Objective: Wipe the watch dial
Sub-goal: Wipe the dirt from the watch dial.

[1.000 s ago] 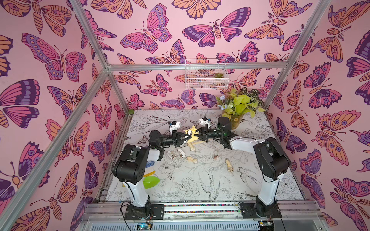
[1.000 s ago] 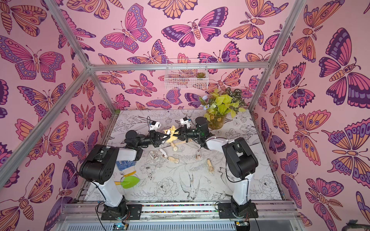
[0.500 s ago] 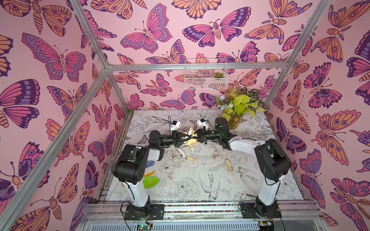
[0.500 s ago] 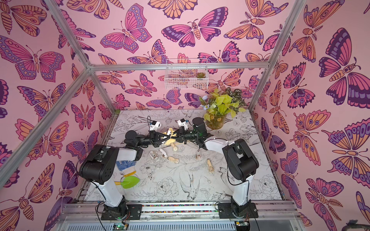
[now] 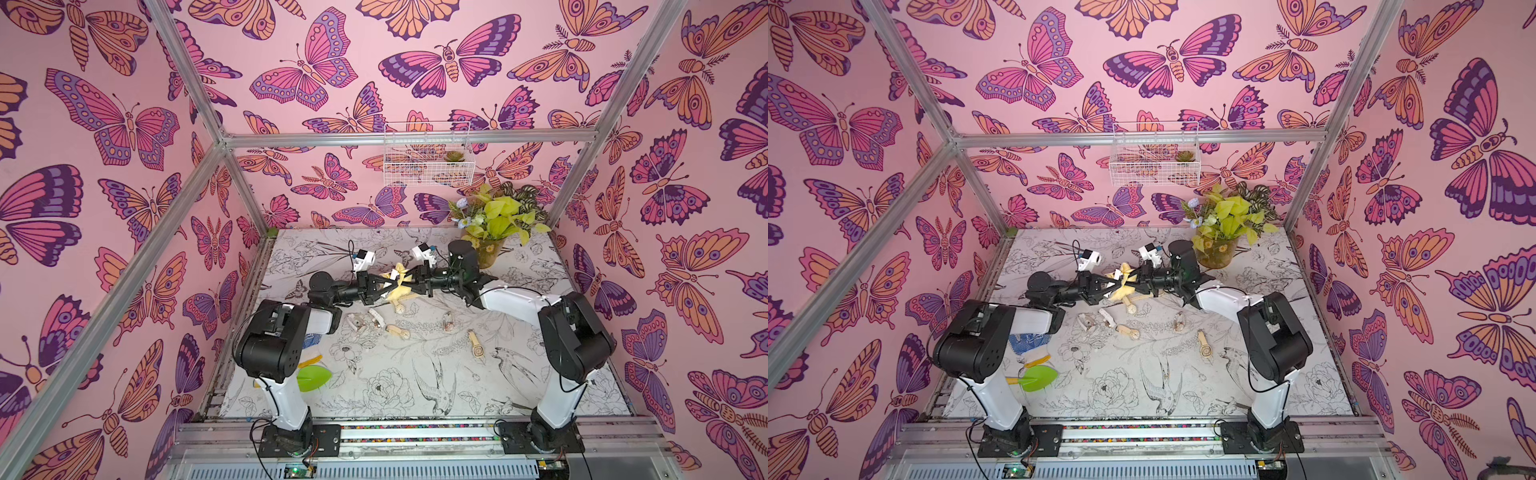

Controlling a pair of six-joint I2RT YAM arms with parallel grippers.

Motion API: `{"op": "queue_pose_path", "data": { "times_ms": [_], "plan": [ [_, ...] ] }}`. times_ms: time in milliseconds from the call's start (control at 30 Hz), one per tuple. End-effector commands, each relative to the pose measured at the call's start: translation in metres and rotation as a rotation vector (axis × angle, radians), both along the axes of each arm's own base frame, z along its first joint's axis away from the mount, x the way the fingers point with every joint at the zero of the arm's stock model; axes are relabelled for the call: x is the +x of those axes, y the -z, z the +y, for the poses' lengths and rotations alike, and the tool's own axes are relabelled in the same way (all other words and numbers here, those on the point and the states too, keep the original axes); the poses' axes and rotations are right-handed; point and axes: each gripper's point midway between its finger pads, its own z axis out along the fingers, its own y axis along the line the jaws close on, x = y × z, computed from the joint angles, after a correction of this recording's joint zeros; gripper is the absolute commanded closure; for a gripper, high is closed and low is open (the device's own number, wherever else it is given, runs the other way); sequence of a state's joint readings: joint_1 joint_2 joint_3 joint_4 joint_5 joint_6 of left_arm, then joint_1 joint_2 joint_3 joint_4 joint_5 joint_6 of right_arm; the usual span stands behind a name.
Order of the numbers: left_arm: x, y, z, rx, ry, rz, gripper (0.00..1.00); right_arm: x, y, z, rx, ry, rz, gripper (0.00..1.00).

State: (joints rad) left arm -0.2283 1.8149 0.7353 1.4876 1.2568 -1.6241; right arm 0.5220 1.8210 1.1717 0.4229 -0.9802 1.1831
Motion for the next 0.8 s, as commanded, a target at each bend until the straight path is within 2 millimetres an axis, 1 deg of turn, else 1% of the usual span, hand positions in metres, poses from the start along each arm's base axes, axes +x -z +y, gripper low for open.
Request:
{"op": "queue_pose_path", "data": {
  "times_ms": [0,233,400,500,567,633,700,767],
  "plan": [
    [-0.002,0.033,0.001,0.038,0.016,0.116,1.00,-0.002,-0.094,0.000,0.142,-0.043,-0.269,1.00],
    [-0.006,0.036,0.001,0.042,0.023,0.123,1.00,0.022,-0.110,-0.006,0.157,-0.014,-0.296,1.00],
    [-0.007,0.037,0.002,0.044,0.026,0.124,1.00,0.029,-0.121,-0.002,0.188,-0.021,-0.300,1.00],
    [-0.006,0.037,0.003,0.043,0.020,0.123,1.00,0.034,-0.125,-0.005,0.203,-0.007,-0.294,1.00],
    [-0.005,0.036,0.004,0.043,0.017,0.122,1.00,0.038,-0.121,-0.011,0.198,0.018,-0.283,1.00],
    [-0.005,0.036,0.005,0.042,0.015,0.122,1.00,0.042,-0.113,-0.017,0.180,0.036,-0.267,1.00],
    [-0.005,0.036,0.006,0.043,0.015,0.121,1.00,0.044,-0.098,-0.022,0.147,0.053,-0.240,1.00],
    [-0.005,0.036,0.006,0.042,0.016,0.122,1.00,0.048,-0.076,-0.029,0.087,0.085,-0.204,1.00]
  ]
}}
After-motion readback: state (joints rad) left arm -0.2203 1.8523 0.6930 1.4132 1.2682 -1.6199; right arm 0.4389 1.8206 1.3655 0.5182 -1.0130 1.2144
